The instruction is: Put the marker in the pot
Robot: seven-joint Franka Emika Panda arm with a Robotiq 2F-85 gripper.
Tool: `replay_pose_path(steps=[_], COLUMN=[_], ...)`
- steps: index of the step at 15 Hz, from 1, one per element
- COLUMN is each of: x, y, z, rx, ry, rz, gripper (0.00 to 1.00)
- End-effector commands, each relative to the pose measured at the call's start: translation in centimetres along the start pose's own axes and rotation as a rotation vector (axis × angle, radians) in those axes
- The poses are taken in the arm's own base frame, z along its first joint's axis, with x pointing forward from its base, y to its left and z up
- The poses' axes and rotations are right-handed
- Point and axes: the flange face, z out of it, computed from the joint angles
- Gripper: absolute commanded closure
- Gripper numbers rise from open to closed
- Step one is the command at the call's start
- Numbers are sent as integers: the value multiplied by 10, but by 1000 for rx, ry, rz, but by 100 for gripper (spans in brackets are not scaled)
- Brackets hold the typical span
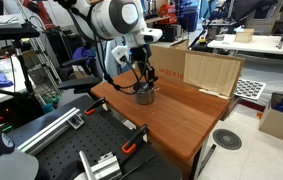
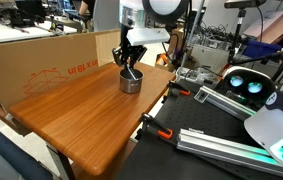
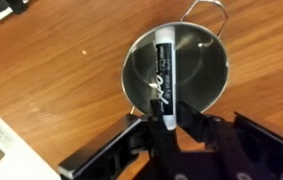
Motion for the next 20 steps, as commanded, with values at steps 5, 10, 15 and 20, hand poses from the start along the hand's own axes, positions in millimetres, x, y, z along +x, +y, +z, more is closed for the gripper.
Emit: replay_pose_path(steps=[5,10,15,20], x=[8,12,12,4], y=[-14,-21,-22,-21], z=[7,0,-17,-64], rx=[-47,-39,3,55], ry=[-34,-20,25,33], rz=[-3,-10,-15,-31], gripper=[23,0,0,0])
